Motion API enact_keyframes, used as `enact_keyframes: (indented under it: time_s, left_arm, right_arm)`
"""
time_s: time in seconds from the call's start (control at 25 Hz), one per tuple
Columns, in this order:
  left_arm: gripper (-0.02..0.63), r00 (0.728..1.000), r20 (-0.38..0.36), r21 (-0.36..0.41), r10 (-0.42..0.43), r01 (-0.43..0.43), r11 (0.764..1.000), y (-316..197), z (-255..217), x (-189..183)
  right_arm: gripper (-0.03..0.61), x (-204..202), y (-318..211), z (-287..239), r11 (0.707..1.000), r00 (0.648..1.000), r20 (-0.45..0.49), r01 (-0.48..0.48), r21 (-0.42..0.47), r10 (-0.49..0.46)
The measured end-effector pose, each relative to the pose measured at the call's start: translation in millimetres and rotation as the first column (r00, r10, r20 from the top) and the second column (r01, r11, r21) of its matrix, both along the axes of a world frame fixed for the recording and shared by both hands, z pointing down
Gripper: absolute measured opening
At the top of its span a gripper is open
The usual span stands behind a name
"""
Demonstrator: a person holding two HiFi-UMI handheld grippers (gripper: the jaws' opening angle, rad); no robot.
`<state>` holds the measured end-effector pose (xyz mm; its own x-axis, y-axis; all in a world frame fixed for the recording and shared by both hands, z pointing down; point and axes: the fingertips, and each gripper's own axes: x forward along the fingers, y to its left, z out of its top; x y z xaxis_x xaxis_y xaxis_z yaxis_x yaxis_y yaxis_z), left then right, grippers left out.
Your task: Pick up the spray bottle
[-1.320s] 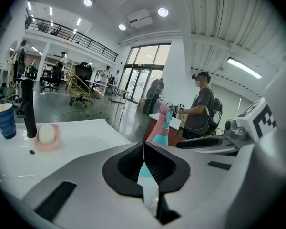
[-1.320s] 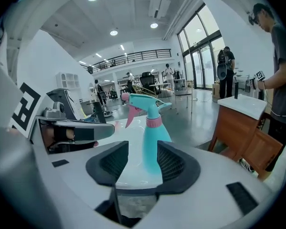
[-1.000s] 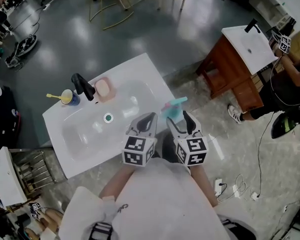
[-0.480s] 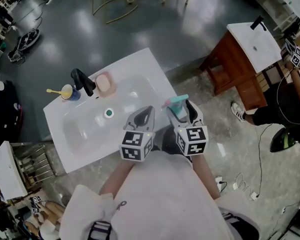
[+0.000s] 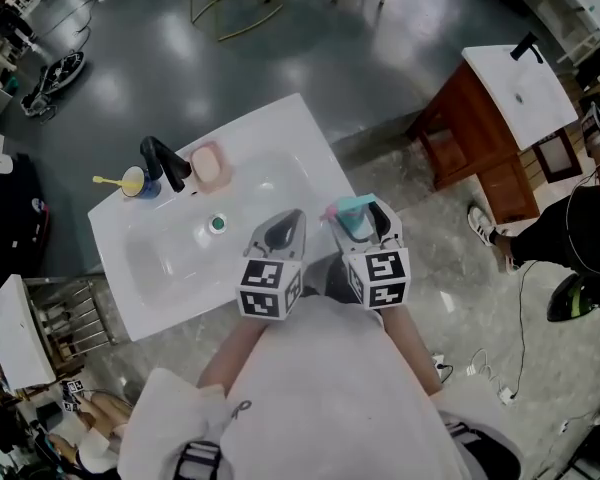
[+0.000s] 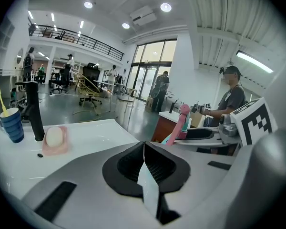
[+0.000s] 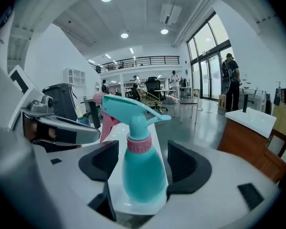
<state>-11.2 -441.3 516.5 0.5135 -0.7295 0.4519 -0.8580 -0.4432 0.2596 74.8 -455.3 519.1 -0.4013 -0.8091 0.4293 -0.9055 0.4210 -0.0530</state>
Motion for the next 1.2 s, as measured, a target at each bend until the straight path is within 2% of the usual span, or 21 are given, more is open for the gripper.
enact_keyframes:
  time_s: [0.6,1.2]
  left_arm:
    - [0.026,0.999,0.028,-0.002,-0.03,0.03,1.0,-1,1,-1]
    - [0.026,0.997,0.03,0.013,-0.067,0.067,0.998,-12,-2,1]
  right_arm:
    - [0.307,-7,-18,4,0.999,0.999,-0.022,0.041,0.019,-0.041]
    - [0.29,-11,-23,11,0.996,0.996,-0.035,0.083,-0.013,-0.083]
